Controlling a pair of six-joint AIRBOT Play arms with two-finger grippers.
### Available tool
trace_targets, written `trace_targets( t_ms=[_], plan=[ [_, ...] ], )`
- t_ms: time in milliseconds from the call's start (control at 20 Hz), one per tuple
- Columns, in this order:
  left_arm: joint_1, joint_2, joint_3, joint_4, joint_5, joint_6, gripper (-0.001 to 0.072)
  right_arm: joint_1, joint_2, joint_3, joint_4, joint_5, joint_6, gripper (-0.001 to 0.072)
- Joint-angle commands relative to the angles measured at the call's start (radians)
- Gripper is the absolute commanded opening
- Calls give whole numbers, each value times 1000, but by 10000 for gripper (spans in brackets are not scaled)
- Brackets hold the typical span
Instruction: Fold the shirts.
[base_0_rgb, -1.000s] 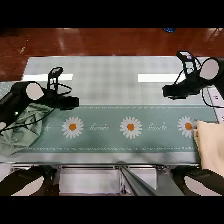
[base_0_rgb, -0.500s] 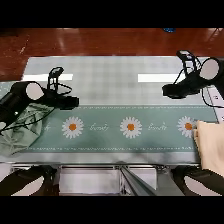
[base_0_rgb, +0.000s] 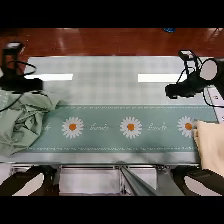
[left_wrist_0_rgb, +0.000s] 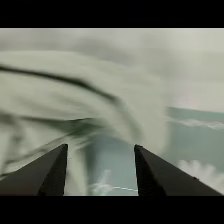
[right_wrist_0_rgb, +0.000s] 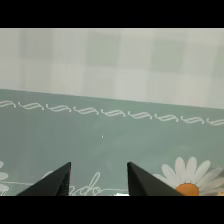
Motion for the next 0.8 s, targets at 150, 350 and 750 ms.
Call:
trace_targets(
  t_ms=[150,350,750],
  plan=[
    [360,-3,-220,-37,150,-135,508,1,11,0,147,42,-12,409],
    [451,-99,-277,-40,179,-108,508,1,11,0,151,40,15,409],
    [457,-255,-276,-42,360,-110,508,1,11,0,196,39,63,408]
  ],
)
